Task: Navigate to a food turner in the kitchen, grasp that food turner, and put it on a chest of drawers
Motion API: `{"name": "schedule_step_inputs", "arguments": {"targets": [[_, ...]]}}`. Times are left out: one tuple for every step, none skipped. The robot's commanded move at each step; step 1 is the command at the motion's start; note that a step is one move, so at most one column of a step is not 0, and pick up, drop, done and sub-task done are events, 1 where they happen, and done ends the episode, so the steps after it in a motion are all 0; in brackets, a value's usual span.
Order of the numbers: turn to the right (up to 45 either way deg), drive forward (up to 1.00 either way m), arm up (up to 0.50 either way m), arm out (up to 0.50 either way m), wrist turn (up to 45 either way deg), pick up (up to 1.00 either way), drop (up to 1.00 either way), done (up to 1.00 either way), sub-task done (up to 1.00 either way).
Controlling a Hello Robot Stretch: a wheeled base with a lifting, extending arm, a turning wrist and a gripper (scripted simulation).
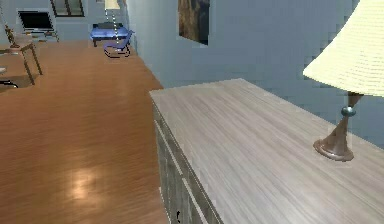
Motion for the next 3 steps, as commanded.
{"name": "schedule_step_inputs", "arguments": {"targets": [[0.0, 0.00, 0.00, 0.00, 0.0, 0.00, 1.00, 0.00, 0.00], [0.0, 0.00, 0.00, -0.10, 0.0, 0.00, 0.00, 0.00, 0.00], [0.0, 0.00, 0.00, 0.00, 0.0, 0.00, 0.00, 1.00, 0.00]]}}
